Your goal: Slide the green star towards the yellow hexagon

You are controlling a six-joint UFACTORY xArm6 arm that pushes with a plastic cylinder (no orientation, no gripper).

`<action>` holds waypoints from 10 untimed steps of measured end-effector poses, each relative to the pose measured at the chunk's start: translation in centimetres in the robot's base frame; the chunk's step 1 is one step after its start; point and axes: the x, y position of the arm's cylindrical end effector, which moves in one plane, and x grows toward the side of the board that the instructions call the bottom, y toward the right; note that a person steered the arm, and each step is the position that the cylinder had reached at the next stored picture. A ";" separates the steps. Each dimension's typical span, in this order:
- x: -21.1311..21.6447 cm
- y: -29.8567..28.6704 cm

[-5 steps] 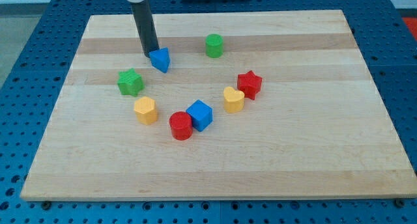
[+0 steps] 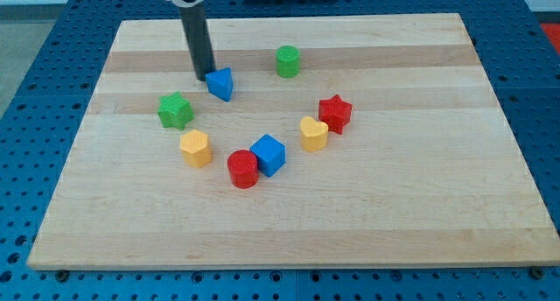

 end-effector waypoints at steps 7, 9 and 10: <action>5.7 -4.7; 5.7 -2.0; 5.5 -2.5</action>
